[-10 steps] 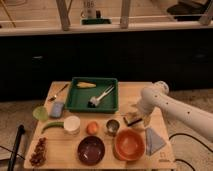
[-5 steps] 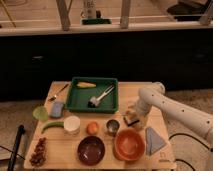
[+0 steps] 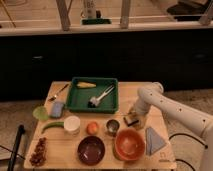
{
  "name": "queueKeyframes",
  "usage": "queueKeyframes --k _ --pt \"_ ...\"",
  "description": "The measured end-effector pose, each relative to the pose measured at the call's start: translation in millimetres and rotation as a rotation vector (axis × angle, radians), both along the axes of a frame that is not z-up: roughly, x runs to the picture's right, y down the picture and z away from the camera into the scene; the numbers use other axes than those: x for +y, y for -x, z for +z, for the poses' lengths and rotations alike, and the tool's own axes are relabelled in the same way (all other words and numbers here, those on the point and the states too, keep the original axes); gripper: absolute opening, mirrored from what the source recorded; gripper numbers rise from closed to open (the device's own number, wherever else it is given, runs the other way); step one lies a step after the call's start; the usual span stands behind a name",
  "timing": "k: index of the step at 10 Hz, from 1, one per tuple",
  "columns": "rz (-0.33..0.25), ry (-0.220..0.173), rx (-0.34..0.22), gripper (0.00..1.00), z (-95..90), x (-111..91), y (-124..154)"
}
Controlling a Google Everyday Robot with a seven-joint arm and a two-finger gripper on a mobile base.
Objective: Place eraser in paper cup
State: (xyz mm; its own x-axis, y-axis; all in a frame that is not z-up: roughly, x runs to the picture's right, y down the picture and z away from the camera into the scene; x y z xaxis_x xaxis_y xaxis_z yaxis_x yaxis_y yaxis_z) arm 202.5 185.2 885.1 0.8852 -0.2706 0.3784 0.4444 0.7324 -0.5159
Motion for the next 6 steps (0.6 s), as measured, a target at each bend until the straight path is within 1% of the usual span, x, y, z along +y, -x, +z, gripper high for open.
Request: queueKeyframes --k 1,3,5,6 --pt "-0.001 0.000 0.000 0.18 -1.6 -1.5 0.1" --pt "-0.005 0.001 0.001 0.02 -3.8 -2.3 -1.0" --pt "-0.008 -0.005 -0.005 0.00 -5.4 -5.2 -0.4" --pt "-0.003 -0.016 -0.012 0.00 -10.4 -11.2 -0.6"
